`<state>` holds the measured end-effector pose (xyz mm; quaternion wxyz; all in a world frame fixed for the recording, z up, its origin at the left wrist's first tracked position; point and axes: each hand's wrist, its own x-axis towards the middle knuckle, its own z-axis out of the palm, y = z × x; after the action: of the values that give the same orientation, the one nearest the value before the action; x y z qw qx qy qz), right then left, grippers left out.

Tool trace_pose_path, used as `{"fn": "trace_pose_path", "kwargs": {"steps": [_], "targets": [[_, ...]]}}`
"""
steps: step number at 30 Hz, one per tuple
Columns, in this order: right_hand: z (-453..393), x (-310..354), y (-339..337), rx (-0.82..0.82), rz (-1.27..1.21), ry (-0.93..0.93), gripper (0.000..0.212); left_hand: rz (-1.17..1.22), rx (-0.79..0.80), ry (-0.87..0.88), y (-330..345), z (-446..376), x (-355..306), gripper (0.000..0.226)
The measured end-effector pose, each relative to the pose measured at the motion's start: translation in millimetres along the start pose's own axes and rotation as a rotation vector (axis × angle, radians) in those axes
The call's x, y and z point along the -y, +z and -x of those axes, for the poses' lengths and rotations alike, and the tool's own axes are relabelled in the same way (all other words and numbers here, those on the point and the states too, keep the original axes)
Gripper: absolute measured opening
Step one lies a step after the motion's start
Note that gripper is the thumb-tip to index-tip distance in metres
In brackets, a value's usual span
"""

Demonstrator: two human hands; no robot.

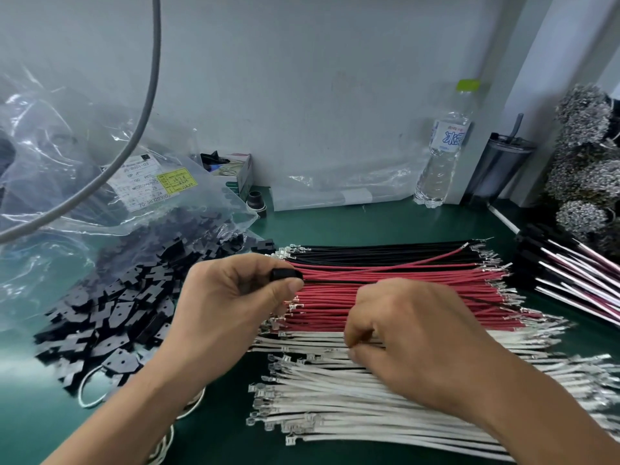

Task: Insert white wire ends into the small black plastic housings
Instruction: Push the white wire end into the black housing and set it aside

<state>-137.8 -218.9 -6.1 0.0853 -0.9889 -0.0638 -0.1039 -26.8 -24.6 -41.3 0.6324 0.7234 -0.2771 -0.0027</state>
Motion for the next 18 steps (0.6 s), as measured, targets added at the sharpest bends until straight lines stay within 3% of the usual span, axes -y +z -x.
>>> {"fn": "trace_pose_path", "kwargs": {"steps": [8,18], "targets": [[-1,-8,4,0.125,-0.099,0.124,0.010,0.017,0.033,-0.027,2,-1,3,0.015],[-12,-7,20,-0.350,-0.339,0.009,0.015,0.224,0.073,-0.138,2,-1,-8,0.021]]}}
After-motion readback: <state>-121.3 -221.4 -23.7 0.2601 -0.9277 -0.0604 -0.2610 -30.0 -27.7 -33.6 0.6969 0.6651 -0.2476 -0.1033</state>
